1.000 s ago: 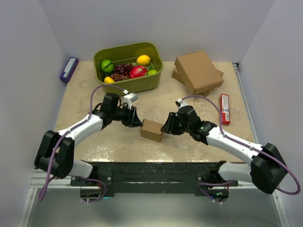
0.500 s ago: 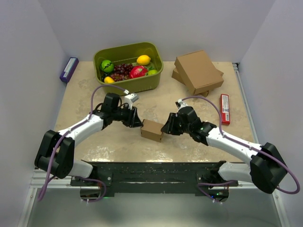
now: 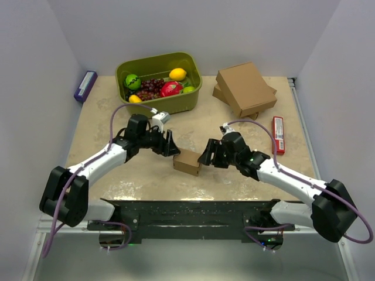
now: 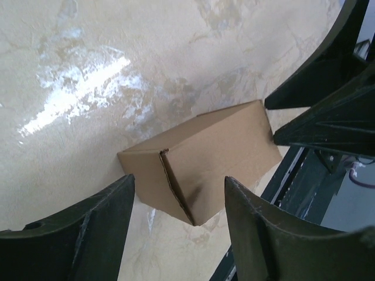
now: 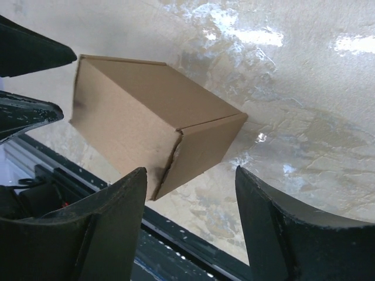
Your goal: Fold the paper box
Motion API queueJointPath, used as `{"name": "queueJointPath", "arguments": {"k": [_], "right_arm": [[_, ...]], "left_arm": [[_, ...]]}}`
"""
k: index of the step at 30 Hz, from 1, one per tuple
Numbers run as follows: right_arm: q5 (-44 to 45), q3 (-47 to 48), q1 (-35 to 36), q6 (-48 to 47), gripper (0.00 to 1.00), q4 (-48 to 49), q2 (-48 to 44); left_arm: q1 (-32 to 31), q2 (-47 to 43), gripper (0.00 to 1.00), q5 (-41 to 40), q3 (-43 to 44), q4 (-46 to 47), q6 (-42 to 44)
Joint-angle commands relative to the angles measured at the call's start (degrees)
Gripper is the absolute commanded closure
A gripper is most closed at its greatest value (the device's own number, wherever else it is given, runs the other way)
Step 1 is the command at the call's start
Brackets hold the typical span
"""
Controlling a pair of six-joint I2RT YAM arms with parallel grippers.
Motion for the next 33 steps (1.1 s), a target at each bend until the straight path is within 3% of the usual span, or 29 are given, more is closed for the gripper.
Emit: {"name": "queueJointPath", "arguments": {"k": [1,10,15,25,33], "right_arm": [[-0.6,1.0,0.0,3.0,0.34,2.6,-3.1],[-2.8,-1.5,-0.1,5.2,0.36,8.0,-0.8],[-5.0,-1.9,0.0,5.4,0.39,9.3,2.4],[-6.5,-2.5,-0.1,5.5,0.61,14.6,4.6],[-5.5,-1.0,-0.1,1.8,0.67,16.4,2.6]], "left_arm": [[-0.1,-2.7,0.33,-1.2,0.9,7.7,-4.3],[-0.1,1.2,0.35,1.5,-0.2,8.0,-5.3],[-0.2,2.9,0.43,2.3,-0.4,6.9,-5.5],[-2.4,3.2,0.65,4.1,-2.9,9.4,-6.7],[-5.3,-0.3,0.74,3.6,-5.6,20.7,-10.5]]}}
